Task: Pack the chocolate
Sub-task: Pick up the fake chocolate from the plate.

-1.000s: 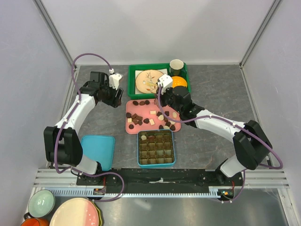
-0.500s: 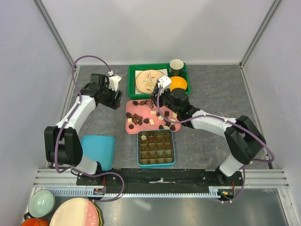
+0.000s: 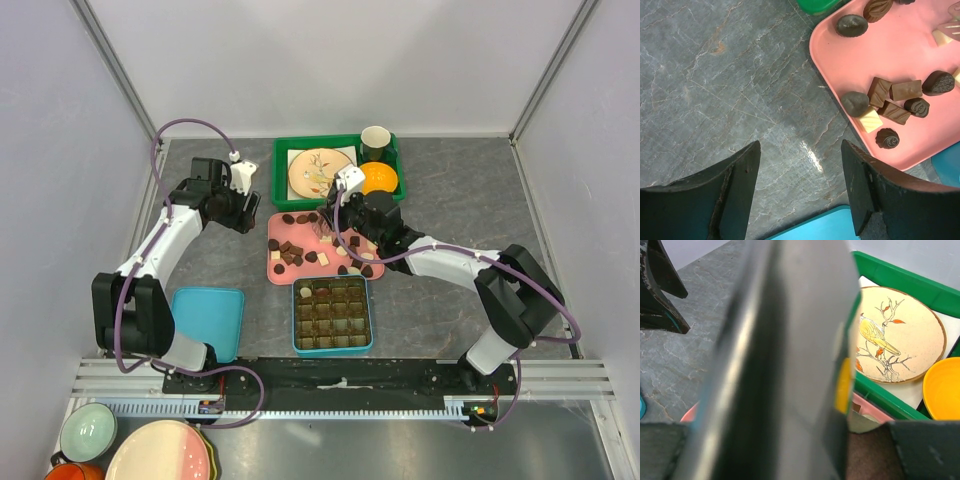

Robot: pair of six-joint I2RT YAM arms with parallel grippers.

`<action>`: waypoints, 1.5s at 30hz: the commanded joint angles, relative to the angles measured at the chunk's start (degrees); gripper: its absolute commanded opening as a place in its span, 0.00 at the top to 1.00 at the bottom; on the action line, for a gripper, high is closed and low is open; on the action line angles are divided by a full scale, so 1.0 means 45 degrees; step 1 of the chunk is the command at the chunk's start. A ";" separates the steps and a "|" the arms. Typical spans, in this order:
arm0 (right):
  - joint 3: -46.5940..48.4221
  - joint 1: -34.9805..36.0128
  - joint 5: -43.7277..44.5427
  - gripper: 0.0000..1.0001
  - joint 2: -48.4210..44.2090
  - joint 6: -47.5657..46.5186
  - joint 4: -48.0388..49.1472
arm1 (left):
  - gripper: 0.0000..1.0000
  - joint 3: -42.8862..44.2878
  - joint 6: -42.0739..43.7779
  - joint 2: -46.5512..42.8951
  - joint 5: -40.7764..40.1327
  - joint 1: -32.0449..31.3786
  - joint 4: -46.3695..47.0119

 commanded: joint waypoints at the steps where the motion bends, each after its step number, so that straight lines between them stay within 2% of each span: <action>1: -0.0140 0.0050 0.0199 0.58 -0.0244 -0.0132 0.0557 | 0.27 -0.0007 -0.0102 -0.0522 -0.0193 0.0092 0.0174; 14: -0.0218 0.0069 0.0394 0.47 -0.0186 -0.0424 0.0615 | 0.25 0.0051 -0.0024 -0.0561 -0.0115 0.0092 0.0018; 31: 0.0095 0.0050 0.0200 0.47 0.0811 -0.0816 0.0186 | 0.24 0.0032 0.0112 -0.0679 -0.0096 0.0092 -0.0139; 37: 0.0075 0.0050 0.0023 0.54 0.0791 -0.0698 0.0030 | 0.24 0.0032 0.0132 -0.0679 -0.0115 0.0092 -0.0139; 45: 0.0368 0.0030 0.0082 0.71 0.0421 -0.0698 -0.0283 | 0.25 -0.0027 0.0034 -0.0620 -0.0037 0.0092 -0.0139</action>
